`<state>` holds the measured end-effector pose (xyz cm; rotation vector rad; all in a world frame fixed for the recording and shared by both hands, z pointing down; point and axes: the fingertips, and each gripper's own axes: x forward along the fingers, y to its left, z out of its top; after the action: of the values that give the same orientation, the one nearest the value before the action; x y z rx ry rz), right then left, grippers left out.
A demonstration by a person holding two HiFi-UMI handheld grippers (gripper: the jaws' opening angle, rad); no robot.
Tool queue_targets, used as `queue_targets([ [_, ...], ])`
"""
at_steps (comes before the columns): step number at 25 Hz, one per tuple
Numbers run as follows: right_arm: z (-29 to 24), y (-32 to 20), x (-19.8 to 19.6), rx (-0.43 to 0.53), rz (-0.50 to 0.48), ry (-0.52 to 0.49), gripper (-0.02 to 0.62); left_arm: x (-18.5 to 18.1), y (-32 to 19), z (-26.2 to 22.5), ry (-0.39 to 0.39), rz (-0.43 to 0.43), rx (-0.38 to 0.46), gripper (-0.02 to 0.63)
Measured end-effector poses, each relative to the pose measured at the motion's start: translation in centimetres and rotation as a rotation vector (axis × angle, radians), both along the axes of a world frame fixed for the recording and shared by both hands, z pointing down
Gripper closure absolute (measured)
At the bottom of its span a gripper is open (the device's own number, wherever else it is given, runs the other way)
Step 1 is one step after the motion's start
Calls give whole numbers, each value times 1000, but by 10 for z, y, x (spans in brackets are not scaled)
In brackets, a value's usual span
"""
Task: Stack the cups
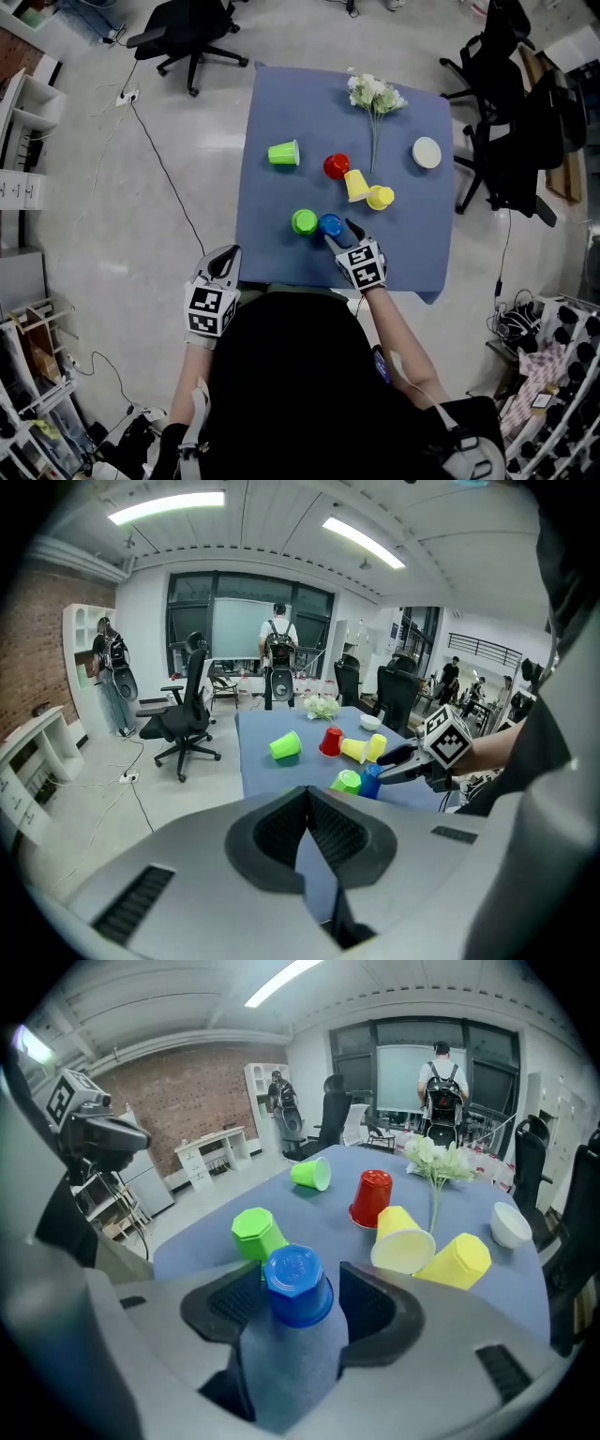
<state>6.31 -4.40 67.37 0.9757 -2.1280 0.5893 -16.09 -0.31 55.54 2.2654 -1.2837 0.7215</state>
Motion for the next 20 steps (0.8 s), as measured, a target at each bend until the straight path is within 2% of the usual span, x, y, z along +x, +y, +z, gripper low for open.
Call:
queue_targets([
  [5, -21, -2, 30, 28, 47, -16, 336, 6, -6, 6, 13, 5, -5, 595],
  [9, -30, -16, 75, 63, 119, 28, 336, 13, -8, 11, 32, -5, -16, 595],
  [15, -12, -48, 130, 39, 250, 86, 336, 16, -7, 15, 21, -16, -31, 595],
  [20, 4, -71, 154, 22, 315, 89, 336, 15, -1, 17, 6, -46, -47, 595],
])
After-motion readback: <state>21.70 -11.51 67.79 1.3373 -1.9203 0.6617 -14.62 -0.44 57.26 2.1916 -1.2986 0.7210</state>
